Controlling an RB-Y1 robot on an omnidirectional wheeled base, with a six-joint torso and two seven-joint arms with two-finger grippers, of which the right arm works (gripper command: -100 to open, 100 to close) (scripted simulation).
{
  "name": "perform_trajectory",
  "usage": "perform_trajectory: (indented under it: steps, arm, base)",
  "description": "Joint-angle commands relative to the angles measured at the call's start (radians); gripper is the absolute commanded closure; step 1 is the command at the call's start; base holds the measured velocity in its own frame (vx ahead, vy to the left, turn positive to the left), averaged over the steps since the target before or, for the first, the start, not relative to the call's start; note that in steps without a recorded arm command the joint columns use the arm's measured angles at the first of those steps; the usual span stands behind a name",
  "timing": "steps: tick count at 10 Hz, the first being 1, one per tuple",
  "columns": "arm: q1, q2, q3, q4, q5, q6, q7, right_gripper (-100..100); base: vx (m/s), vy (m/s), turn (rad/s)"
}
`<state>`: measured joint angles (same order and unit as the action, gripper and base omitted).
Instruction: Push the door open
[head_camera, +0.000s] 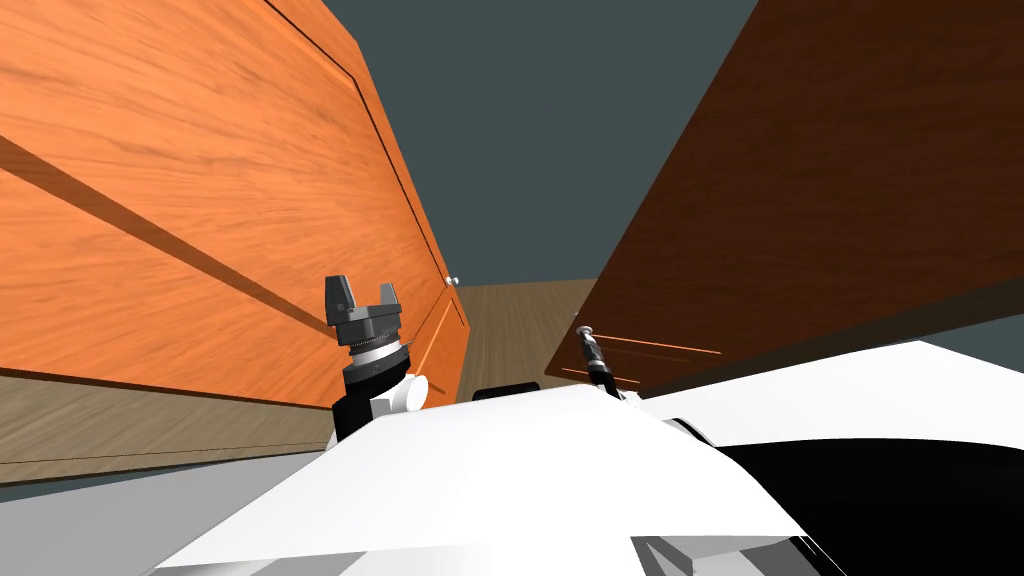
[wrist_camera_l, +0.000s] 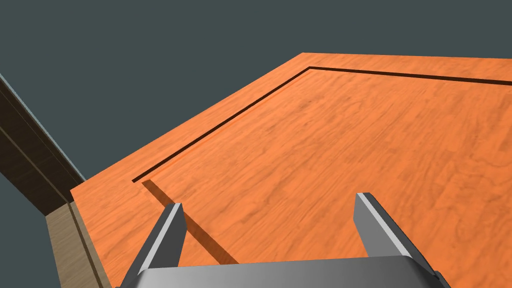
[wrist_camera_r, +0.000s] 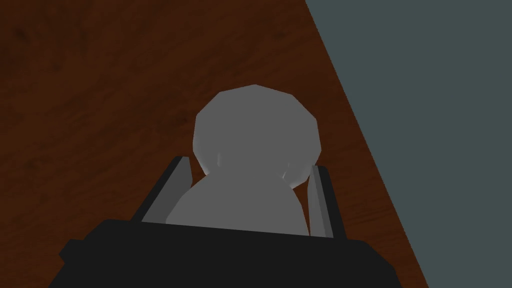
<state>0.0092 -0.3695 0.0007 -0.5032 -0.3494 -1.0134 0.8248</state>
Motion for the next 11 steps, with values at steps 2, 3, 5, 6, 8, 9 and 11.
perform_trajectory:
  steps: [2, 3, 5, 6, 8, 9, 11]
  arm:
    - [-0.008, 0.0, -0.007, -0.001, -0.014, -0.001, -0.064, 100]
    - [-0.012, 0.006, -0.008, -0.002, -0.023, 0.0, -0.096, 100]
    - [-0.016, 0.012, -0.01, -0.004, -0.031, 0.002, -0.139, 100]
    - [-0.016, 0.012, -0.01, -0.004, -0.031, 0.002, -0.143, 100]
    - [-0.024, 0.024, -0.012, -0.006, -0.047, 0.005, -0.206, 100]
    - [-0.024, 0.024, -0.012, -0.006, -0.047, 0.005, -0.222, 100]
    - [-0.029, 0.03, -0.014, -0.007, -0.056, 0.007, -0.263, 100]
  base:
    - [0.037, -0.018, -0.013]
    - [0.029, -0.011, -0.01]
    - [0.029, -0.013, -0.01]
    - [0.025, -0.02, -0.001]
    - [0.041, -0.028, -0.02]
    - [0.032, -0.021, 0.006]
    - [0.043, -0.021, -0.013]
